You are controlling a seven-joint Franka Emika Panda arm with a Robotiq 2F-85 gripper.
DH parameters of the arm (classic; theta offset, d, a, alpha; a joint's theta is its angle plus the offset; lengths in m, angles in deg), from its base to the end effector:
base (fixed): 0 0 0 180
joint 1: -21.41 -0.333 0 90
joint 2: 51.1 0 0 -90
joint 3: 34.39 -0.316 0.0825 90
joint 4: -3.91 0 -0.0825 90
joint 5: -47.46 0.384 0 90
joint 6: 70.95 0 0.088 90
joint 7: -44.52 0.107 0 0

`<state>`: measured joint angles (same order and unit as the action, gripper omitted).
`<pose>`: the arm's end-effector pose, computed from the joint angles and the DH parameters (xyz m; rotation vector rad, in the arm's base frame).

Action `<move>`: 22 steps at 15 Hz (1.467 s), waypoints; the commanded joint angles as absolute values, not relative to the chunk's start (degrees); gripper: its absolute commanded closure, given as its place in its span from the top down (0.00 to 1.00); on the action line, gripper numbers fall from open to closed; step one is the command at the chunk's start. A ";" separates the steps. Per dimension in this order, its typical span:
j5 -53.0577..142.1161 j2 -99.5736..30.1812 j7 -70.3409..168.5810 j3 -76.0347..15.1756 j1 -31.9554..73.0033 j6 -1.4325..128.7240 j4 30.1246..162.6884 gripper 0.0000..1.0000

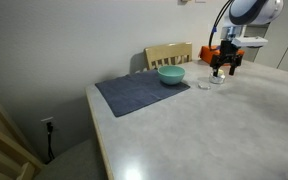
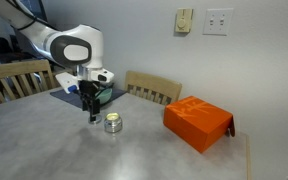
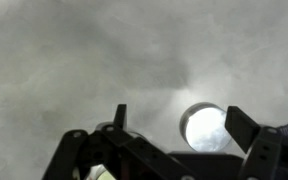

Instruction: Put the lid on the silver object, remove it, then put it back again.

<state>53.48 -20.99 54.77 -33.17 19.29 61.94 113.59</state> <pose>0.6153 0.0120 0.2083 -3.0641 0.3650 0.1936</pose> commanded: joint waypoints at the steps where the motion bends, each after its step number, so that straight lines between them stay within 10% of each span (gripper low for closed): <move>1: 48.27 -16.24 59.31 -31.85 16.13 61.38 110.84 1.00; 22: 49.77 -8.79 46.45 -37.69 19.36 67.68 103.85 1.00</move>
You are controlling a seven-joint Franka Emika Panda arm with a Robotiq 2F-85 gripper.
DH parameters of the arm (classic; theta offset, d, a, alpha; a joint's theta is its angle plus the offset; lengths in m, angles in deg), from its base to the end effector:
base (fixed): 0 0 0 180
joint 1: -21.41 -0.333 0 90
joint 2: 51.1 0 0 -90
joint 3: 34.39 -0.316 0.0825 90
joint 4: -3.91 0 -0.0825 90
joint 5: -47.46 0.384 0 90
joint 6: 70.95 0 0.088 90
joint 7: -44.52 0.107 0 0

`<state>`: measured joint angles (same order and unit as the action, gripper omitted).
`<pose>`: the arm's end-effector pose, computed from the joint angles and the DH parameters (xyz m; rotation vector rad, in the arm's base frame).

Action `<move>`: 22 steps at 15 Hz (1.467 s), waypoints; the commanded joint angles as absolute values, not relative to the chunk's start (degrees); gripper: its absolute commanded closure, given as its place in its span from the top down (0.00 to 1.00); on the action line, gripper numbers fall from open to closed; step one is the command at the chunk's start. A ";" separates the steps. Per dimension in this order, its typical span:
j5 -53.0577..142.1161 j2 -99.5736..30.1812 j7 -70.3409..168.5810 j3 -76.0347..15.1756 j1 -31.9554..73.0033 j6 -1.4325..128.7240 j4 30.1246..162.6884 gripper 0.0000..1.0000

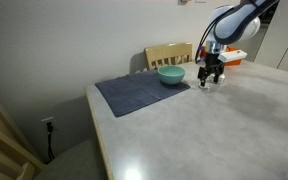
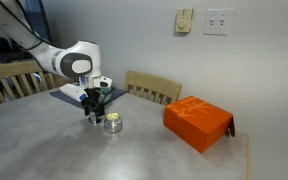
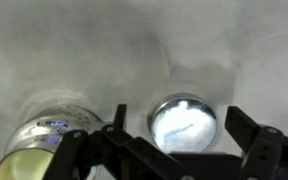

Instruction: Put the lid on the silver object, remove it, then put it back again.

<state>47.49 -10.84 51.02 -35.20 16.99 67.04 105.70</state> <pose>0.6459 0.0586 0.1558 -3.1370 0.0401 0.1121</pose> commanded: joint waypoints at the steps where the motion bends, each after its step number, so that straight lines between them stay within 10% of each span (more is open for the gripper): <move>1: 50.22 -8.48 45.59 -38.06 19.50 67.51 103.54 1.00; 16: 48.21 -5.80 45.81 -36.31 17.92 72.14 102.20 1.00; 22: 46.72 -6.48 47.37 -35.13 17.28 71.86 102.60 0.46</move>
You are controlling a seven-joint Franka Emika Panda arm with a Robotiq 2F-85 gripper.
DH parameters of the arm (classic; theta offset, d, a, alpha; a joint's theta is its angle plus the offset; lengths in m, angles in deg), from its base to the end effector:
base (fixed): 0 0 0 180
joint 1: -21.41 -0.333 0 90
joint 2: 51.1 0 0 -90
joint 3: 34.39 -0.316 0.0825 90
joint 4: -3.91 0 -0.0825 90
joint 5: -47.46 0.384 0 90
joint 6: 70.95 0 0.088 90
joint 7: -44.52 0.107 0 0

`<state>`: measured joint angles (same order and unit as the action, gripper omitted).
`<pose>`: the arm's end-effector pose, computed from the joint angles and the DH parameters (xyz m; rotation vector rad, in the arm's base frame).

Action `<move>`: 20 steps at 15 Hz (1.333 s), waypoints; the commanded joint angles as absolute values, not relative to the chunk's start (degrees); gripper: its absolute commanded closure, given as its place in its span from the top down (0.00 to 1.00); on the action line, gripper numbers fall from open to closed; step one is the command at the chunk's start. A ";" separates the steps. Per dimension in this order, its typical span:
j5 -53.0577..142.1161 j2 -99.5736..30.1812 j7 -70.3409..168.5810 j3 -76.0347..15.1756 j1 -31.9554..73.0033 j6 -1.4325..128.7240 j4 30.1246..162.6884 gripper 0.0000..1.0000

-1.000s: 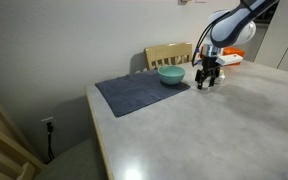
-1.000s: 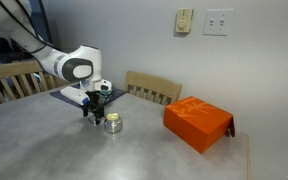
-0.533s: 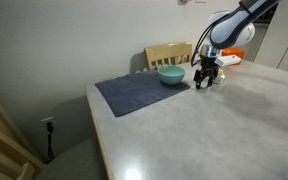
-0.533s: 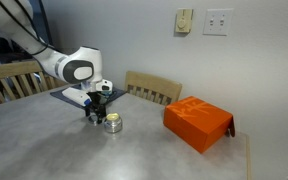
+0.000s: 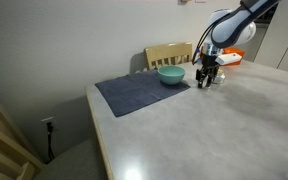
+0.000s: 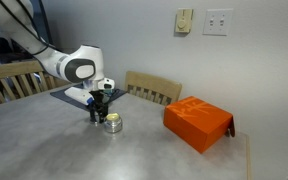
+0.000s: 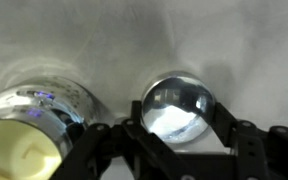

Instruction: Put the lid on the silver object, remove it, then put it back again.

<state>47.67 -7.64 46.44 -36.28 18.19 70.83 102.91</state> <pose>0.6609 0.0574 0.1436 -3.1165 -0.0684 0.0203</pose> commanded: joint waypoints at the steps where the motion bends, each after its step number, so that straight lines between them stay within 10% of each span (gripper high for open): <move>1: 46.62 -6.75 48.28 -34.83 16.82 71.84 102.93 0.44; 20: 32.95 -16.03 67.70 -25.74 4.97 73.12 107.44 0.44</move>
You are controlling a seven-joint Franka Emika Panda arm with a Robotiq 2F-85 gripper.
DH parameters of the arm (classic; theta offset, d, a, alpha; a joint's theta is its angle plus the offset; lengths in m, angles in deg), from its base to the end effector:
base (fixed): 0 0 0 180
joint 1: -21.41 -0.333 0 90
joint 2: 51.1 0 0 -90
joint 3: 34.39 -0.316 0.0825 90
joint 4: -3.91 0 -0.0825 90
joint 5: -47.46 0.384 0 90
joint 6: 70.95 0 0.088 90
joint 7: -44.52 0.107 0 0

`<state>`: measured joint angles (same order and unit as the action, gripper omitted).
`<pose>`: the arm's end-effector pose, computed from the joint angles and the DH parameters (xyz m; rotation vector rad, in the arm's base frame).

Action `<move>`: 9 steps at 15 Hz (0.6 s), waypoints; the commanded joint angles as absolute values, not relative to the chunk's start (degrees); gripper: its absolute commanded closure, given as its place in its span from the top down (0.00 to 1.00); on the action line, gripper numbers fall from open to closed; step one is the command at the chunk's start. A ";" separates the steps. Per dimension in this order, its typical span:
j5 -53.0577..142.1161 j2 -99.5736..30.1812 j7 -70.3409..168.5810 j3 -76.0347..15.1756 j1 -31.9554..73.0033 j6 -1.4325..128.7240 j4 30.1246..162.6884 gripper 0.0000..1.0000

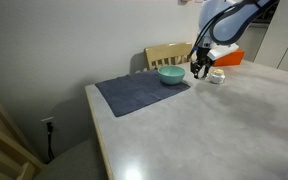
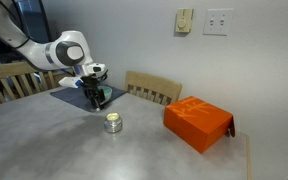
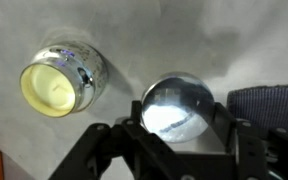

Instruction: Put the lid on the silver object, remove it, then put it back again.

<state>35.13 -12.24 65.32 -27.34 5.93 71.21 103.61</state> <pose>0.6650 0.1071 0.1956 2.9460 -0.0295 0.1695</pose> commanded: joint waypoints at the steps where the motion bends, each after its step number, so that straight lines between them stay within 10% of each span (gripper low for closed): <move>1: 32.54 -17.06 68.41 -25.53 4.96 73.27 107.89 0.44; 9: 34.62 -23.17 68.01 -26.20 9.19 73.21 109.58 0.44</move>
<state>33.88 -19.84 67.99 -25.66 7.21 72.09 106.37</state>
